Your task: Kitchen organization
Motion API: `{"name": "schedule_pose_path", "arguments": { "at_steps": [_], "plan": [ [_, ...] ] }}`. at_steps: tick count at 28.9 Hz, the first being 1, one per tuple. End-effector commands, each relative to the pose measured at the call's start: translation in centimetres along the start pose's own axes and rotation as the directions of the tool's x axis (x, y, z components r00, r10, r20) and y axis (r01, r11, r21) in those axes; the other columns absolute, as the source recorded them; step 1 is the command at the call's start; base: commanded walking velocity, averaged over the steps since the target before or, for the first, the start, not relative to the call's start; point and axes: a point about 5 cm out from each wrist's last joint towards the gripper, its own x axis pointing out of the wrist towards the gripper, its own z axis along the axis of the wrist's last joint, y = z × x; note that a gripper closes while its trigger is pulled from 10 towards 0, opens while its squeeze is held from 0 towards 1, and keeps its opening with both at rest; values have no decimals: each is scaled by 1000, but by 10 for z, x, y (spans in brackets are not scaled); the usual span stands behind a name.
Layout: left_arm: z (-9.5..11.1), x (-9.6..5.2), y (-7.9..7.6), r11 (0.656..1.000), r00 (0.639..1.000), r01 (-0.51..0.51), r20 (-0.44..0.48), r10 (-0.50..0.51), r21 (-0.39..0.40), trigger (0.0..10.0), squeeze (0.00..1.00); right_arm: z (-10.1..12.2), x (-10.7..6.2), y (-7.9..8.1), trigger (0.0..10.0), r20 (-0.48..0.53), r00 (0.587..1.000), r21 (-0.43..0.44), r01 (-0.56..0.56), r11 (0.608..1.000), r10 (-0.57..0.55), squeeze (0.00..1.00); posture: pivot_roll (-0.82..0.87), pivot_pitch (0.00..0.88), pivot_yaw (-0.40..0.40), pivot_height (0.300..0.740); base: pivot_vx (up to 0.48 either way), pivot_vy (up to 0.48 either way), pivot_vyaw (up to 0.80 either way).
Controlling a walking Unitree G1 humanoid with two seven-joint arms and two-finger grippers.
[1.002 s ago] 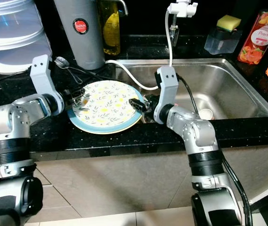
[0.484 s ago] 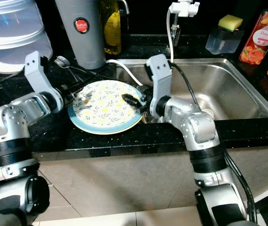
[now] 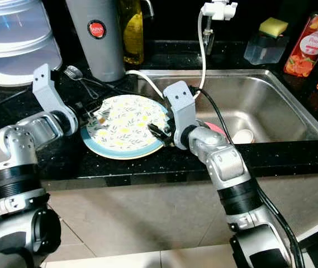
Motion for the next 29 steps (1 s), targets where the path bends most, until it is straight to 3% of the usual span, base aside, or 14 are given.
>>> {"name": "schedule_pose_path", "arguments": {
  "at_steps": [1,11,13,17,22,29],
  "plan": [
    [-2,1,-3,1000,1000,7,-8,-7,-9,10000,0,-2,-1,-3,10000,4,1000,-10,1,1000,-1,0,190,25,-40,740,0,0,0],
    [-4,-1,-2,1000,1000,2,-9,-2,-12,10000,0,0,-4,-14,10000,31,999,-33,26,999,-25,0,193,31,-45,740,0,0,0],
    [0,-1,-6,1000,1000,13,3,-13,-19,10000,0,-8,-6,-19,10000,20,999,-62,48,997,-47,0,191,26,-43,740,0,0,0],
    [12,-1,-14,999,998,44,50,-43,-24,10000,0,-28,-7,-14,10000,-26,999,-66,41,997,-43,0,190,24,-38,740,0,0,0],
    [16,-1,-14,999,997,46,61,-45,-21,10000,0,-35,-8,-11,10000,-37,999,-74,37,997,-40,0,193,22,-32,740,0,0,0],
    [1,1,-8,1000,1000,18,11,-18,-25,10000,0,-37,-9,-10,10000,-24,999,-114,40,993,-43,0,190,23,-28,740,0,0,0]
  ]
}}
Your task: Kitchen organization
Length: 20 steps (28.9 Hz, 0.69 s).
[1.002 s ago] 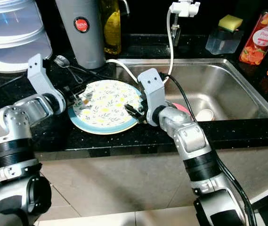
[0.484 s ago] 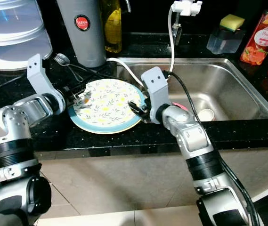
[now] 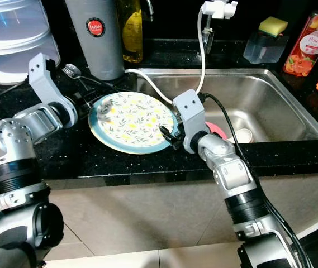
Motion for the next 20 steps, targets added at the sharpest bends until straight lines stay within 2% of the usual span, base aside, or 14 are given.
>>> {"name": "schedule_pose_path", "arguments": {
  "at_steps": [1,10,20],
  "plan": [
    [-8,2,1,1000,1000,-6,-26,6,-4,10000,0,-14,-1,6,10000,-58,998,-2,-22,1000,22,0,190,23,-28,740,0,0,0],
    [-13,2,3,1000,999,-22,-38,22,-9,10000,0,1,-2,16,10000,16,997,-31,-72,997,73,0,181,22,-32,740,0,0,0],
    [-10,2,3,1000,999,-28,-28,27,-6,10000,0,-2,-5,25,10000,13,994,-31,-107,994,108,0,179,26,-31,740,0,0,0]
  ]
}}
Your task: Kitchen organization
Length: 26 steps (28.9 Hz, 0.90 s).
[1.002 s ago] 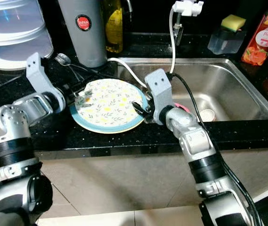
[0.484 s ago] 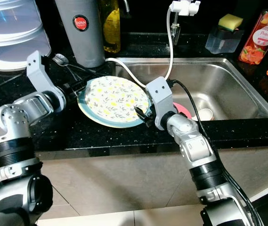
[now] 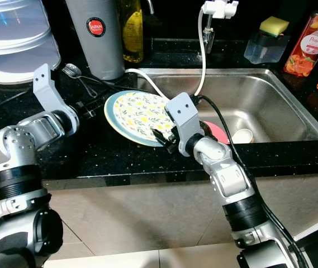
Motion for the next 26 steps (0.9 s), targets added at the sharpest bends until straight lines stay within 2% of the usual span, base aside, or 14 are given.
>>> {"name": "schedule_pose_path", "arguments": {
  "at_steps": [1,5,13,20,21,22,23,24,26],
  "plan": [
    [-3,2,0,1000,1000,0,-13,0,-3,10000,0,-4,-1,7,10000,-20,999,-6,-34,999,34,0,178,28,-30,740,0,0,0],
    [-3,3,0,1000,1000,-2,-13,2,0,10000,0,-9,-4,11,10000,-46,997,-19,-67,998,66,0,177,29,-30,740,0,0,0],
    [-3,3,0,1000,1000,-3,-11,3,0,10000,0,-9,-5,10,10000,-49,997,-18,-64,998,64,0,176,27,-31,740,0,0,0],
    [-1,3,1,1000,1000,-21,17,21,8,10000,0,5,-2,-3,10000,18,1000,29,5,1000,-6,0,178,24,-35,740,0,0,0],
    [0,2,2,999,999,-30,31,30,15,10000,0,14,-1,-10,10000,69,996,91,42,995,-49,0,180,23,-36,740,0,0,0],
    [2,1,3,998,998,-46,49,44,40,10000,0,25,-2,-18,10000,132,987,197,69,978,-96,0,182,24,-38,740,0,0,0],
    [2,1,3,998,998,-46,49,44,40,10000,0,25,-2,-18,10000,132,987,197,69,978,-96,0,182,24,-38,740,0,0,0],
    [3,1,4,996,996,-58,64,54,65,10000,0,33,-3,-24,10000,176,976,285,76,955,-130,0,182,24,-38,740,0,0,0],
    [7,-1,6,991,992,-88,96,79,97,10000,0,51,-7,-42,10000,270,934,512,68,856,-236,0,185,24,-39,740,0,0,0]
  ]
}}
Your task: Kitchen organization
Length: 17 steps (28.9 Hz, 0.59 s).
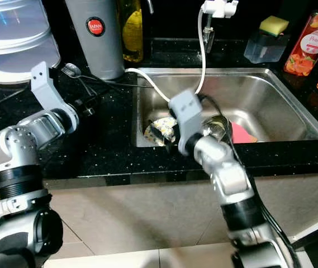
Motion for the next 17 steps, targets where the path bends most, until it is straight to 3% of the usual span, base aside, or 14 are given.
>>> {"name": "schedule_pose_path", "arguments": {
  "at_steps": [1,2,4,6,10,13,17],
  "plan": [
    [5,-4,8,996,998,-58,34,56,62,10000,0,15,-3,-17,10000,77,993,190,72,979,-88,0,185,23,-40,740,0,0,0],
    [5,-4,8,996,998,-58,34,56,62,10000,0,15,-3,-17,10000,77,993,190,72,979,-88,0,185,23,-40,740,0,0,0],
    [9,-4,13,992,994,-95,66,89,85,10000,0,29,-2,-28,10000,153,975,320,105,942,-161,0,185,22,-39,740,0,0,0],
    [13,-3,16,987,989,-124,88,115,98,10000,0,33,-3,-34,10000,181,963,354,124,927,-198,0,186,21,-39,740,0,0,0],
    [16,-4,20,981,984,-152,111,138,121,10000,0,35,-4,-38,10000,190,956,355,145,923,-223,0,185,20,-37,740,0,0,0],
    [28,-4,37,945,954,-269,183,236,185,10000,0,30,-6,-37,10000,178,947,214,227,950,-267,0,183,21,-37,740,0,0,0],
    [29,-2,49,927,951,-293,172,257,235,10000,0,25,-6,-29,10000,168,946,203,241,949,-276,0,181,28,-37,740,0,0,0]
  ]
}}
